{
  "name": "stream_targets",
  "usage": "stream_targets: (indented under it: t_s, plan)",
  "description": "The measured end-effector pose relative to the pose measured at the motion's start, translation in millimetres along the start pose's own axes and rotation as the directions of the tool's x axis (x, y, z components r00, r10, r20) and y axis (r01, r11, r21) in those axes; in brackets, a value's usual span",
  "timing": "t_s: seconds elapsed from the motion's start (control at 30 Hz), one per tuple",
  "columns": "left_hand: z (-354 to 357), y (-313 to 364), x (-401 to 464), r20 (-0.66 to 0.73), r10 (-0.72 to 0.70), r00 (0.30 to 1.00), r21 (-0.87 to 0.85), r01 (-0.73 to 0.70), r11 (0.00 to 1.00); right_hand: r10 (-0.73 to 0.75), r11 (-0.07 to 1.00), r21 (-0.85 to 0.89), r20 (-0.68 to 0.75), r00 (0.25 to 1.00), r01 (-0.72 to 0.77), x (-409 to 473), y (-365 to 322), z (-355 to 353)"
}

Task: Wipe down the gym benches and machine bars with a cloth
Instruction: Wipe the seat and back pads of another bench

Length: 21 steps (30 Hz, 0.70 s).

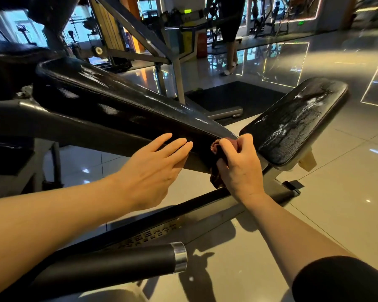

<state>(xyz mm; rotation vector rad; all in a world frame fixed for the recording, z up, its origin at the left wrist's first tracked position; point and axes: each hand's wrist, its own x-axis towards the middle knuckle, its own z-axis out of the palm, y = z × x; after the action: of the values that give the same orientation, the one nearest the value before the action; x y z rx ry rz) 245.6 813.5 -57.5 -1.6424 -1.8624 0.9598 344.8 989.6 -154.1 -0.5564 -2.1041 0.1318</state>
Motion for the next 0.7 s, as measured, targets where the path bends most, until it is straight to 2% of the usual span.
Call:
stream_targets:
  t_s: [0.07, 0.13, 0.27, 0.37, 0.43, 0.57, 0.63, 0.7]
  plan:
    - [0, 0, 0, 0.005, -0.005, 1.0, -0.008, 0.005, 1.0, 0.133, 0.991, 0.023, 0.031, 0.991, -0.133, -2, 5, 0]
    - [-1, 2, 0, 0.002, -0.008, 1.0, -0.015, 0.008, 1.0, 0.188, 0.982, 0.035, 0.003, 0.982, -0.188, 1, 4, -2]
    - [0, 3, 2, -0.005, -0.003, 1.0, -0.028, 0.003, 1.0, -0.016, 0.998, 0.056, -0.132, 0.991, 0.024, 6, -12, -6]
    - [2, 4, 2, -0.006, 0.0, 1.0, -0.027, -0.001, 1.0, -0.167, 0.986, 0.011, -0.082, 0.983, 0.169, 0, -16, -2]
    - [3, 5, 2, 0.002, -0.002, 1.0, -0.02, 0.002, 1.0, -0.127, 0.992, 0.02, -0.036, 0.991, 0.128, -3, -11, 1]
    - [2, 6, 2, -0.005, -0.009, 1.0, -0.011, 0.009, 1.0, 0.06, 0.996, 0.066, 0.026, 0.998, -0.062, -3, -2, -4]
    - [2, 6, 2, 0.001, -0.008, 1.0, -0.018, 0.008, 1.0, 0.01, 0.999, 0.041, -0.001, 1.0, -0.01, -2, -4, -6]
    - [1, 7, 2, 0.008, -0.006, 1.0, -0.028, 0.006, 1.0, -0.14, 0.99, -0.008, -0.021, 0.99, 0.14, -1, -11, -6]
